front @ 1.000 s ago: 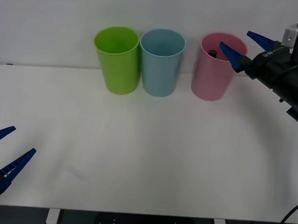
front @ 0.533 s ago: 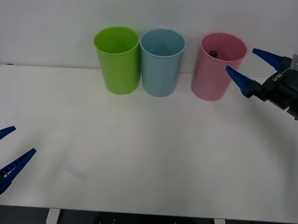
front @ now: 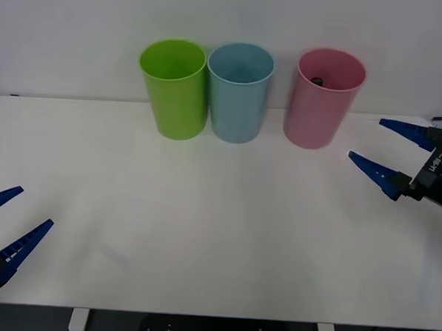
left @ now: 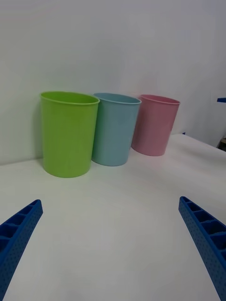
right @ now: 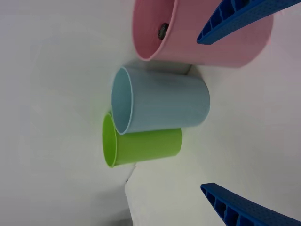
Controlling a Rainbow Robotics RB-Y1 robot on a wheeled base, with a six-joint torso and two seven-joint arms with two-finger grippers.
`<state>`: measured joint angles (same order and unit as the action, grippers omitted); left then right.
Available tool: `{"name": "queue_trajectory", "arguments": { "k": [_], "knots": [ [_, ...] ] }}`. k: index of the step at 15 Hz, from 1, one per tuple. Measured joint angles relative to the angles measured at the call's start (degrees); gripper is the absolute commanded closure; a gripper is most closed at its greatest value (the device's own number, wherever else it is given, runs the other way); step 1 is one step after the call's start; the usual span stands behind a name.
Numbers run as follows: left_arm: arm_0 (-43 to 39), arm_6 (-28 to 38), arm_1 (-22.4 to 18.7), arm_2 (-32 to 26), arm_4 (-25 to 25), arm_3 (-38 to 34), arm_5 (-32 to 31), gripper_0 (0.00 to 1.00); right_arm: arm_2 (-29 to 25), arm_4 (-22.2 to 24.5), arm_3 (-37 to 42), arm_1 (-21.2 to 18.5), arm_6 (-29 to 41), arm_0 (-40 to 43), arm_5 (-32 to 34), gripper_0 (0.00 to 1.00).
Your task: Grasp the object on the table and drop it into the matching bin: aluminum can to the light blue bin, PET bottle to the pink bin.
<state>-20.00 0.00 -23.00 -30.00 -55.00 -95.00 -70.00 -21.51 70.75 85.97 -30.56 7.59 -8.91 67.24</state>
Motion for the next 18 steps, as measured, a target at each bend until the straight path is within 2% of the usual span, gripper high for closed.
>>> {"name": "queue_trajectory", "arguments": {
  "k": [8,18],
  "knots": [
    [0.00,0.00,0.00,0.00,0.00,0.00,0.00,0.00,-2.30,0.00,1.36,-0.70,-4.17,6.88,9.32,0.00],
    [0.00,0.00,0.00,0.00,0.00,0.00,0.00,0.00,-0.11,-0.81,9.81,-1.35,-4.47,17.87,9.54,0.00]
  ]
}}
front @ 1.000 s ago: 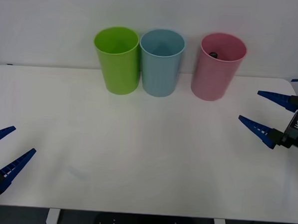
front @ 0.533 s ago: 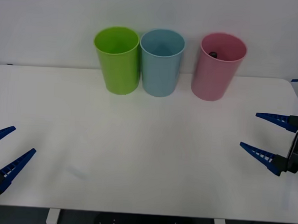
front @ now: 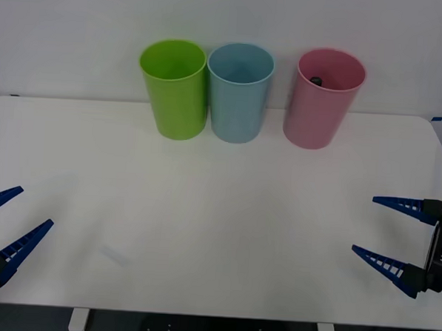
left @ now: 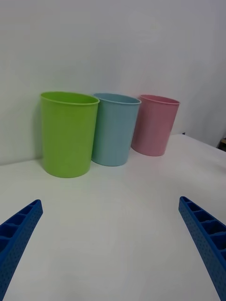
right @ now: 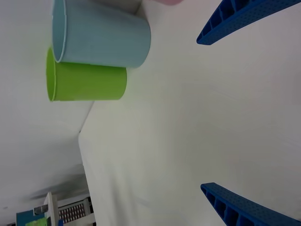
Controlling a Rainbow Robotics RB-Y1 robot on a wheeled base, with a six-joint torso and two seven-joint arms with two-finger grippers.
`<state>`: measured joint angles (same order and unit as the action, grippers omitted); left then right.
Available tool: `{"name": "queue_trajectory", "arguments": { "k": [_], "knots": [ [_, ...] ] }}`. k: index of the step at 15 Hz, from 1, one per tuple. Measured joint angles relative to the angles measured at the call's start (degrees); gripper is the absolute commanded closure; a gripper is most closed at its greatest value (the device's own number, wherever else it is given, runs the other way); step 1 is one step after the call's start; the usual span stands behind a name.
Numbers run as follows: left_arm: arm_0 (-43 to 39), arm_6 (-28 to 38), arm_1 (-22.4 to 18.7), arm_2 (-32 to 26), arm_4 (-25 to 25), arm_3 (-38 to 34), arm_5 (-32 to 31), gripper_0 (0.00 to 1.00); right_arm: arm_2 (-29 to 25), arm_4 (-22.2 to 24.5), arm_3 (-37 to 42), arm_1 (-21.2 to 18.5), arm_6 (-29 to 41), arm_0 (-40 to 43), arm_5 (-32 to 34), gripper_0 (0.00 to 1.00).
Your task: Grasp the object on the table and drop it into the matching bin: aluminum can to the light blue bin, PET bottle to the pink bin.
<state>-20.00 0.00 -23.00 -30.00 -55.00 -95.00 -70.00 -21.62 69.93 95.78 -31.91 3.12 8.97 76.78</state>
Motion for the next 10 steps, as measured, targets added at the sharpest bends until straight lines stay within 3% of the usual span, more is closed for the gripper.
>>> {"name": "queue_trajectory", "arguments": {
  "k": [10],
  "knots": [
    [0.00,0.00,0.00,0.00,0.00,0.00,0.00,0.00,1.84,0.62,0.12,-1.84,-0.65,1.14,-0.12,0.00]
  ]
}}
